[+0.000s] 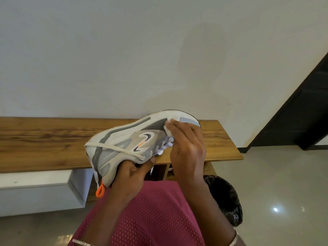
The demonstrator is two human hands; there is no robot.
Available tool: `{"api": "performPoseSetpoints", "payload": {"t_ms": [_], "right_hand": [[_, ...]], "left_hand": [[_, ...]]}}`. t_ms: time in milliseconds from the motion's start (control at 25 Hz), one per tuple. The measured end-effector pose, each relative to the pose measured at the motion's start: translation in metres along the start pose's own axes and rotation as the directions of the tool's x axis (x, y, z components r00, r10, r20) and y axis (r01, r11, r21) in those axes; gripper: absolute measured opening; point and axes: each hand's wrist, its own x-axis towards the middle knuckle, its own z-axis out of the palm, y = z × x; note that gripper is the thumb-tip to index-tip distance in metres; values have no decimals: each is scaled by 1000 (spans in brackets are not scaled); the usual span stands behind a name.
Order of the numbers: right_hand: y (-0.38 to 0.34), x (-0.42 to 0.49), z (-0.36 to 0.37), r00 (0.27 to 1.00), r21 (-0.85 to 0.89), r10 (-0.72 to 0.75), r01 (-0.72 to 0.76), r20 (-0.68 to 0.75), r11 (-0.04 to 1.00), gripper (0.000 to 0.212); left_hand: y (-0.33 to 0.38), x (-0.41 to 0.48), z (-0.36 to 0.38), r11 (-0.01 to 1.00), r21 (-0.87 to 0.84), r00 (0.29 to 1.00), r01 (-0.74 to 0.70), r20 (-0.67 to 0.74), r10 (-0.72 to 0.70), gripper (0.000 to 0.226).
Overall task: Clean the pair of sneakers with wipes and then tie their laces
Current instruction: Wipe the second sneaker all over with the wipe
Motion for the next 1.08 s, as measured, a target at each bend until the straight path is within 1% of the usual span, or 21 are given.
{"api": "performPoseSetpoints", "payload": {"t_ms": [80,120,160,200,240,320,360,440,520,560,600,720,800,840,880,920,1000,1080], "right_hand": [[14,10,-6,997,-45,57,-60,-59,997,31],[21,15,-9,991,-76,94,-101,-92,992,33],[26,18,-11,986,-91,123,-133,-111,987,35],[29,18,-12,983,-94,144,-155,-112,983,36],[29,15,-12,982,-99,153,-163,-107,982,37],[24,6,-11,983,-103,155,-166,-101,981,37],[20,2,-9,984,-98,152,-161,-96,982,36],[14,-3,-7,989,-79,126,-132,-77,988,33],[9,-6,-6,996,-57,77,-79,-43,995,32],[9,-6,-5,998,-54,52,-54,-27,997,31],[8,-5,-3,999,-55,37,-38,-18,998,30],[5,-7,1,1000,-64,14,-15,-13,998,26],[0,-11,4,1000,-50,-26,26,7,998,26],[-1,-9,3,999,-43,-51,51,12,998,26],[1,-5,2,998,-47,-58,58,3,997,24],[5,2,0,999,-67,-35,34,-23,997,24],[21,18,-9,992,-118,86,-96,-88,988,22],[33,25,-16,971,-121,222,-231,-83,965,21]], "left_hand": [[0,-1,-3,999,-42,997,-34,63,37,41],[2,-3,-1,995,-95,993,-33,106,43,32],[4,-5,0,988,-151,989,-29,142,50,30],[5,-6,1,983,-182,987,-32,151,60,37],[7,-7,2,982,-185,990,-39,127,63,41],[10,-2,1,983,-176,997,-50,46,58,38],[7,2,-2,983,-180,999,-42,13,46,42],[5,7,-5,975,-221,999,-28,-27,23,52],[6,10,-6,948,-316,997,-29,-72,7,60],[5,11,-5,925,-380,997,-21,-73,-8,65],[6,12,-4,890,-456,999,1,-41,-22,68],[12,13,-3,734,-671,994,105,94,-56,68],[15,12,-2,654,-746,991,130,105,-77,63],[14,12,-1,637,-760,992,127,98,-81,58],[14,10,2,644,-756,993,115,90,-72,54],[14,9,5,668,-738,995,98,76,-62,51],[14,5,10,727,-685,999,46,18,-46,42],[17,2,12,779,-627,998,5,-44,-41,30]]}}
